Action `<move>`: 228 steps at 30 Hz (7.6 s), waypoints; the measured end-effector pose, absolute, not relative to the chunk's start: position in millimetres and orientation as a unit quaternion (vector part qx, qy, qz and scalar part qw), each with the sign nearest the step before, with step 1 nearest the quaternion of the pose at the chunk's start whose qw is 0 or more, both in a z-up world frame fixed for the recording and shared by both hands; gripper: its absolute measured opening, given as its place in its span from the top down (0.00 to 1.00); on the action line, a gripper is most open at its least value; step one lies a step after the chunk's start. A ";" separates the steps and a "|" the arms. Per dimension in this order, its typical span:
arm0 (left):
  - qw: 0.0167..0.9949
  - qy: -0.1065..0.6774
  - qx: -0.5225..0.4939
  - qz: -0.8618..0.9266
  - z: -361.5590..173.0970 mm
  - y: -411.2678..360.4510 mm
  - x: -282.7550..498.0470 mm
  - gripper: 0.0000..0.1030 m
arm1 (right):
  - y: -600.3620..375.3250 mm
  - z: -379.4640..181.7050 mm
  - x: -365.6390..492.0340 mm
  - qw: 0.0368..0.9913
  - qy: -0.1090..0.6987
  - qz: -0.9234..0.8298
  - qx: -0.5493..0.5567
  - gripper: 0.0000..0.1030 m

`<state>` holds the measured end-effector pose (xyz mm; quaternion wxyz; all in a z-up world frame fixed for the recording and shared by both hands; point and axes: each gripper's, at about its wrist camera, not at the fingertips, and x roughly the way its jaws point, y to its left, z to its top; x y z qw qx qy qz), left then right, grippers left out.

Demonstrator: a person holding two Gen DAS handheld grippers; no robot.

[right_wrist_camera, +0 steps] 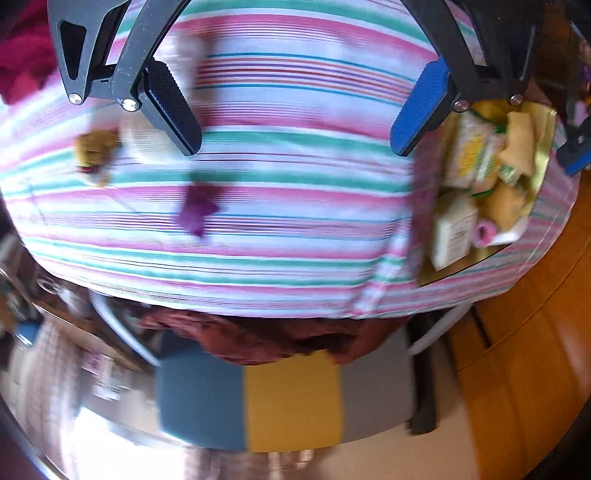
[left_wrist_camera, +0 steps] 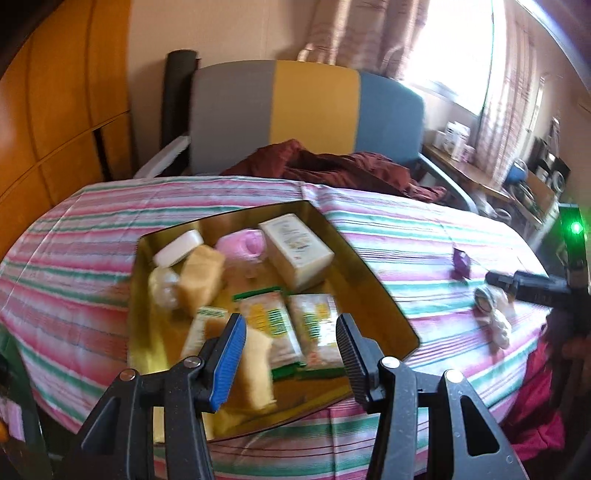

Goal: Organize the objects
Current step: 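Withdraw both tools from the tray toward the purple toy and plush, then grasp the plastic-wrapped bundle with the left tool, then grasp the cream knitted sock roll with the right tool, then carry the wrapped bundle and sock roll into the tray and release both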

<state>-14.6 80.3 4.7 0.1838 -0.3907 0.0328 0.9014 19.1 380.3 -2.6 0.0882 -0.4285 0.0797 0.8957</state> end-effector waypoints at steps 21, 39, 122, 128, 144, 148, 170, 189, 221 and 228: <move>0.393 0.124 -0.439 0.799 -16.0 275.1 -1.6 0.50 | 585.5 -27.2 98.3 0.271 0.266 0.843 -0.382 0.00; 0.465 0.129 -0.512 0.711 -68.0 395.0 17.9 0.48 | 605.4 -30.0 108.5 0.277 0.327 0.822 -0.374 0.00; 0.336 0.134 -0.410 0.837 -51.5 285.3 13.5 0.64 | 470.2 -80.3 10.4 0.059 0.121 0.863 -0.487 0.31; 0.328 0.129 -0.401 0.846 -42.1 273.0 15.0 0.64 | 457.1 -80.1 10.9 0.033 0.114 0.865 -0.488 0.31; 0.302 0.085 -0.404 0.859 -26.9 226.3 5.9 0.64 | 434.8 -81.9 14.9 0.001 0.103 0.862 -0.497 0.31; 0.289 0.063 -0.403 0.866 -20.5 199.8 0.5 0.64 | 434.4 -82.7 14.9 -0.001 0.112 0.860 -0.498 0.31; 0.080 -0.101 -0.403 0.906 -11.7 -43.4 -32.2 0.63 | 284.6 -6.7 4.0 -0.153 0.100 0.884 -0.430 0.31; 0.127 -0.098 -0.414 0.896 -25.6 -31.7 -59.7 0.63 | 211.1 -12.0 -21.0 -0.194 0.049 0.870 -0.450 0.31; 0.183 -0.109 -0.450 0.868 -34.0 35.9 -116.4 0.56 | 215.1 -32.5 -30.7 -0.165 0.020 0.873 -0.458 0.29; 0.154 -0.101 -0.445 0.877 -32.7 11.7 -88.6 0.56 | 217.1 -38.5 -28.3 -0.153 0.015 0.873 -0.462 0.28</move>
